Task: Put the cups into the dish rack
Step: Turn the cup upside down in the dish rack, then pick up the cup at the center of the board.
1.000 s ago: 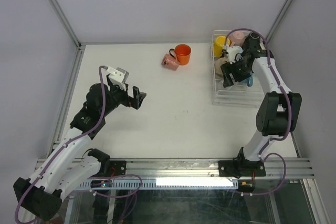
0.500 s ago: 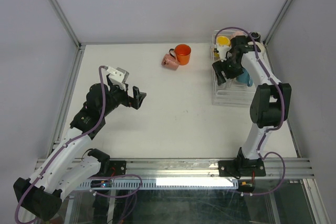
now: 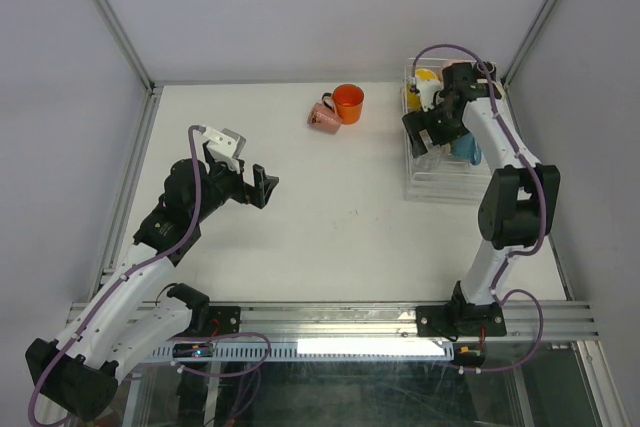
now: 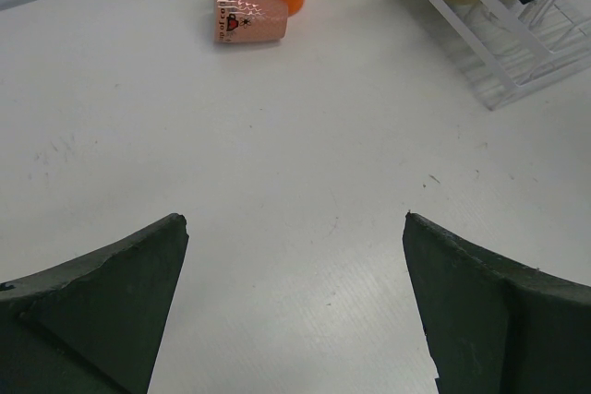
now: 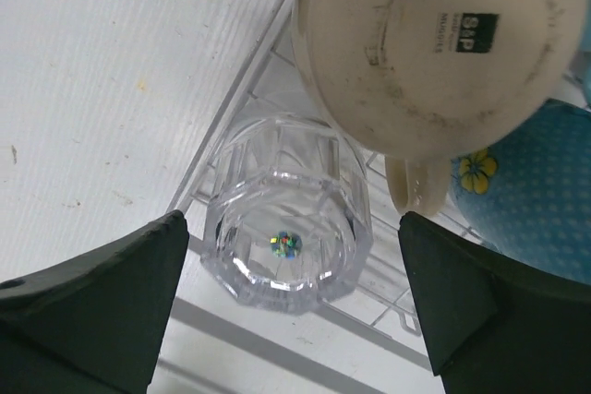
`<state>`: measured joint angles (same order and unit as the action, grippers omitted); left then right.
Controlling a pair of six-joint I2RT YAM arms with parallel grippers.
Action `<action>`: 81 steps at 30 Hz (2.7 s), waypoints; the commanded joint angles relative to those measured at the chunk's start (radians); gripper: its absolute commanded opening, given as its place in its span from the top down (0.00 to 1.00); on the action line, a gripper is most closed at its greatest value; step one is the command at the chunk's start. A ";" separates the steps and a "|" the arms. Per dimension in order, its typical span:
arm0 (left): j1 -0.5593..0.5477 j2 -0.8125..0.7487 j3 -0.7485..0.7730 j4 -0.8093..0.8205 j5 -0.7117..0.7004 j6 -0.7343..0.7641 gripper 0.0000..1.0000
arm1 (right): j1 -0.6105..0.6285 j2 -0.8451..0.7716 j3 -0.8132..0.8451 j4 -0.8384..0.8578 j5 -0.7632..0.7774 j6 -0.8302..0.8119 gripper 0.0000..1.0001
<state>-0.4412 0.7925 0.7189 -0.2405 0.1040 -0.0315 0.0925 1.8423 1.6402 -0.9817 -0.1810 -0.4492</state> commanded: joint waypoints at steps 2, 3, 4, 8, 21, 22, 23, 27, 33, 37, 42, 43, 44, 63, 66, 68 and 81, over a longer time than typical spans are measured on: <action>0.004 -0.004 0.007 0.029 -0.005 0.025 0.01 | 0.006 -0.184 0.035 0.067 -0.017 0.033 0.01; 0.004 -0.004 0.008 0.029 -0.002 0.026 0.01 | 0.006 -0.206 0.027 0.075 -0.026 0.042 0.00; 0.004 -0.004 0.009 0.029 0.000 0.027 0.01 | 0.007 -0.231 0.015 0.086 -0.040 0.051 0.01; 0.005 -0.006 0.011 0.029 0.009 0.022 0.01 | 0.005 -0.343 -0.060 0.135 -0.139 0.080 0.00; 0.013 0.152 -0.033 0.409 0.200 -0.402 0.01 | -0.084 -0.825 -0.581 0.612 -0.671 0.305 0.01; 0.013 0.186 -0.046 0.484 0.208 -0.466 0.01 | -0.104 -0.854 -0.622 0.660 -0.708 0.336 0.00; 0.015 0.226 -0.055 0.554 0.215 -0.503 0.01 | -0.125 -0.886 -0.666 0.706 -0.746 0.364 0.00; 0.045 0.457 -0.036 0.802 0.281 -0.650 0.01 | -0.205 -0.950 -0.749 0.835 -0.876 0.460 0.01; 0.109 0.817 0.181 0.864 0.335 -0.688 0.01 | -0.215 -0.982 -0.821 0.875 -0.917 0.472 0.01; 0.148 0.992 0.334 0.826 0.320 -0.641 0.03 | -0.214 -0.988 -0.812 0.856 -0.887 0.465 0.01; 0.169 1.142 0.514 0.774 0.295 -0.521 0.05 | -0.214 -0.998 -0.820 0.860 -0.874 0.465 0.01; 0.171 1.171 0.543 0.774 0.303 -0.502 0.07 | -0.213 -0.997 -0.821 0.861 -0.874 0.467 0.01; 0.174 1.201 0.578 0.769 0.313 -0.491 0.09 | -0.214 -0.997 -0.822 0.862 -0.876 0.468 0.01; 0.177 1.564 1.035 0.542 0.441 -0.416 0.47 | -0.205 -0.987 -0.830 0.869 -0.871 0.466 0.00; 0.176 1.578 1.038 0.542 0.457 -0.422 0.53 | -0.202 -0.985 -0.831 0.869 -0.869 0.464 0.00; 0.177 1.587 1.038 0.546 0.472 -0.430 0.55 | -0.201 -0.984 -0.832 0.869 -0.868 0.463 0.01; 0.177 1.572 0.936 0.731 0.584 -0.547 0.70 | -0.200 -0.984 -0.836 0.872 -0.868 0.461 0.01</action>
<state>-0.2665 2.4016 1.6974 0.3431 0.6167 -0.5243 -0.1135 0.8631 0.8036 -0.1585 -1.0447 0.0101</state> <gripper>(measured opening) 0.311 0.993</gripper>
